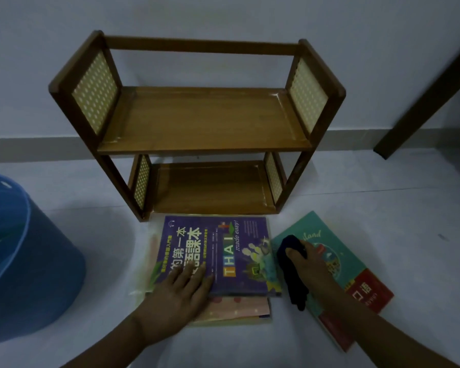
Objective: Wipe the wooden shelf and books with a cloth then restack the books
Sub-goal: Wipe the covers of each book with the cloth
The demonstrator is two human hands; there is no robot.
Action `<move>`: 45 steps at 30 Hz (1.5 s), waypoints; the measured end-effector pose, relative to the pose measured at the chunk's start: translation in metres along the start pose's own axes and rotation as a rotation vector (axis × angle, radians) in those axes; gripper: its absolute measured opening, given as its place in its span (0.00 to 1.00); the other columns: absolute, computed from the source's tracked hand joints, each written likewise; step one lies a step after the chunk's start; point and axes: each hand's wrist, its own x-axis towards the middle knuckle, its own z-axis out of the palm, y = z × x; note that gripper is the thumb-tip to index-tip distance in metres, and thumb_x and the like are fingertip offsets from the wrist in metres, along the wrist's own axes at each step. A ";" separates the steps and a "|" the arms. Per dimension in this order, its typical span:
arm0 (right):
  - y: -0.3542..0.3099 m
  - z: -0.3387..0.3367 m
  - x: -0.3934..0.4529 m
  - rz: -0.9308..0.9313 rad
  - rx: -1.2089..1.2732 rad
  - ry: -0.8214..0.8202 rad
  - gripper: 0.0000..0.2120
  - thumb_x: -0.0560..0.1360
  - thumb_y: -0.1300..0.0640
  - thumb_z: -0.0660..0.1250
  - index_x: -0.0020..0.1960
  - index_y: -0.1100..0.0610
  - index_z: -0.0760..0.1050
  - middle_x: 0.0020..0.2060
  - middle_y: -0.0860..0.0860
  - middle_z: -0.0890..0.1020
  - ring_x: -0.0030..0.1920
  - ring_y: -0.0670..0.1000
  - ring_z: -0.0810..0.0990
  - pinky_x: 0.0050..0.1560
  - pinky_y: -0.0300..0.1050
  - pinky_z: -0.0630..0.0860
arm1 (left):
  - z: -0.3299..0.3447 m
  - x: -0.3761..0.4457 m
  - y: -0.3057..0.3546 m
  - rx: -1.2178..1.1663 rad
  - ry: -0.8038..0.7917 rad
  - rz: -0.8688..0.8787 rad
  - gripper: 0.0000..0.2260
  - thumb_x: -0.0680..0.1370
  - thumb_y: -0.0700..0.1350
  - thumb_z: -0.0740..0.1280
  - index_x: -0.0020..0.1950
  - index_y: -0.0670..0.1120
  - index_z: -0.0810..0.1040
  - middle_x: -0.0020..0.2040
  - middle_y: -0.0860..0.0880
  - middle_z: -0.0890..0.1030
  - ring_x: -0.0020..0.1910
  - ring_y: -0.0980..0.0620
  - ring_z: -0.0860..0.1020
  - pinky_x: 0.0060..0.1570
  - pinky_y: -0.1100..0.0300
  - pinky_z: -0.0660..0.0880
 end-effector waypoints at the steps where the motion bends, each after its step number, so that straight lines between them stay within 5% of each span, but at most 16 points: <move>1: -0.001 -0.006 0.001 0.038 0.035 0.037 0.18 0.79 0.55 0.62 0.68 0.58 0.67 0.55 0.55 0.75 0.53 0.55 0.76 0.53 0.50 0.74 | -0.015 0.005 -0.003 -0.023 0.074 0.003 0.18 0.83 0.46 0.48 0.63 0.41 0.74 0.55 0.39 0.83 0.51 0.39 0.82 0.47 0.46 0.81; 4: -0.005 -0.023 0.002 0.096 0.115 0.131 0.18 0.79 0.52 0.62 0.67 0.57 0.68 0.55 0.58 0.77 0.51 0.59 0.79 0.53 0.57 0.78 | -0.074 0.027 -0.012 -0.110 0.224 -0.072 0.15 0.75 0.45 0.64 0.60 0.41 0.74 0.49 0.42 0.85 0.44 0.45 0.84 0.41 0.53 0.82; 6: -0.012 -0.032 0.001 0.089 0.179 0.164 0.16 0.79 0.52 0.61 0.65 0.58 0.68 0.51 0.57 0.77 0.47 0.57 0.79 0.46 0.53 0.79 | -0.110 0.036 -0.014 -0.198 0.245 -0.205 0.20 0.68 0.44 0.73 0.58 0.43 0.77 0.46 0.44 0.85 0.39 0.47 0.84 0.36 0.54 0.81; 9: -0.023 -0.041 -0.003 0.044 0.264 0.184 0.15 0.80 0.54 0.60 0.65 0.58 0.68 0.50 0.58 0.78 0.46 0.58 0.79 0.44 0.50 0.78 | -0.153 0.036 -0.009 -0.388 0.296 -0.414 0.11 0.76 0.46 0.64 0.58 0.50 0.77 0.41 0.55 0.82 0.31 0.55 0.80 0.28 0.64 0.76; 12: -0.032 -0.042 -0.007 -0.021 0.287 0.224 0.17 0.80 0.53 0.60 0.67 0.56 0.68 0.54 0.59 0.78 0.50 0.60 0.80 0.53 0.59 0.78 | -0.157 0.031 -0.002 -0.779 0.316 -0.693 0.11 0.81 0.51 0.54 0.56 0.59 0.73 0.43 0.63 0.78 0.39 0.61 0.78 0.38 0.70 0.73; 14: -0.039 -0.038 -0.012 -0.078 0.279 0.243 0.17 0.80 0.53 0.61 0.68 0.53 0.67 0.55 0.58 0.78 0.51 0.60 0.80 0.54 0.61 0.78 | -0.135 0.028 0.000 -0.934 0.315 -0.805 0.09 0.81 0.48 0.56 0.54 0.58 0.74 0.43 0.60 0.80 0.41 0.61 0.78 0.38 0.71 0.71; 18: -0.045 -0.021 -0.022 -0.306 0.121 0.273 0.20 0.79 0.58 0.62 0.70 0.53 0.64 0.57 0.53 0.76 0.52 0.53 0.77 0.50 0.49 0.76 | -0.071 0.018 -0.002 -1.075 0.231 -0.970 0.13 0.82 0.45 0.56 0.44 0.49 0.78 0.38 0.51 0.81 0.38 0.55 0.79 0.36 0.64 0.70; 22: -0.043 0.026 -0.032 -0.589 -0.192 0.128 0.24 0.77 0.58 0.66 0.69 0.46 0.63 0.57 0.36 0.71 0.57 0.37 0.72 0.55 0.32 0.68 | -0.022 0.000 -0.019 -0.919 0.141 -0.961 0.12 0.82 0.49 0.56 0.41 0.56 0.74 0.36 0.57 0.77 0.37 0.53 0.76 0.35 0.66 0.68; 25: -0.018 0.083 -0.054 -0.779 -0.622 -0.010 0.26 0.70 0.54 0.67 0.67 0.49 0.67 0.60 0.42 0.72 0.53 0.48 0.78 0.51 0.46 0.75 | 0.001 -0.013 -0.036 -0.670 0.052 -0.845 0.23 0.78 0.65 0.46 0.42 0.57 0.76 0.41 0.50 0.76 0.43 0.49 0.75 0.40 0.61 0.70; 28: -0.004 0.142 -0.092 -1.097 -0.908 -0.279 0.24 0.69 0.48 0.61 0.65 0.48 0.70 0.63 0.46 0.74 0.47 0.52 0.79 0.48 0.48 0.70 | 0.014 -0.025 -0.041 -0.494 -0.048 -0.756 0.31 0.77 0.65 0.39 0.63 0.55 0.75 0.63 0.45 0.73 0.62 0.45 0.70 0.58 0.51 0.69; 30: -0.030 0.150 -0.082 -1.226 -0.919 -0.436 0.20 0.72 0.49 0.59 0.64 0.47 0.69 0.61 0.46 0.76 0.50 0.51 0.78 0.48 0.49 0.74 | 0.019 -0.034 -0.039 -0.523 -0.121 -0.737 0.34 0.73 0.68 0.32 0.75 0.61 0.56 0.78 0.49 0.50 0.76 0.48 0.50 0.72 0.44 0.54; 32: -0.062 0.140 -0.039 -1.105 -0.875 -0.287 0.18 0.74 0.51 0.61 0.64 0.47 0.67 0.60 0.47 0.75 0.53 0.53 0.76 0.49 0.54 0.75 | 0.025 -0.045 -0.038 -0.592 -0.176 -0.741 0.36 0.68 0.72 0.27 0.75 0.65 0.43 0.75 0.55 0.33 0.75 0.54 0.34 0.73 0.45 0.39; 35: -0.080 0.110 0.032 -0.654 -0.855 0.084 0.23 0.76 0.51 0.62 0.69 0.50 0.63 0.65 0.51 0.73 0.61 0.58 0.72 0.58 0.57 0.69 | 0.024 -0.049 -0.035 -0.664 -0.197 -0.753 0.36 0.66 0.74 0.26 0.73 0.66 0.38 0.73 0.58 0.28 0.73 0.56 0.29 0.73 0.47 0.34; 37: -0.071 0.120 0.026 -0.612 -0.935 0.178 0.25 0.75 0.51 0.61 0.70 0.52 0.61 0.65 0.53 0.72 0.59 0.60 0.72 0.57 0.59 0.68 | 0.022 -0.050 -0.032 -0.712 -0.188 -0.761 0.37 0.65 0.75 0.26 0.72 0.66 0.38 0.72 0.61 0.28 0.71 0.61 0.28 0.72 0.50 0.33; 42: -0.057 0.171 -0.066 -1.128 -0.859 -0.464 0.24 0.75 0.51 0.60 0.70 0.53 0.61 0.68 0.53 0.69 0.59 0.57 0.71 0.56 0.57 0.69 | 0.027 -0.049 -0.031 -0.950 -0.096 -0.902 0.42 0.61 0.79 0.30 0.72 0.63 0.39 0.72 0.65 0.35 0.72 0.65 0.33 0.71 0.57 0.32; 45: -0.079 0.148 -0.014 -0.977 -0.832 -0.330 0.26 0.76 0.50 0.63 0.72 0.48 0.59 0.69 0.49 0.69 0.64 0.54 0.68 0.60 0.55 0.68 | 0.033 -0.055 -0.031 -0.959 -0.157 -0.873 0.50 0.59 0.80 0.30 0.76 0.58 0.45 0.73 0.63 0.36 0.74 0.59 0.33 0.71 0.56 0.32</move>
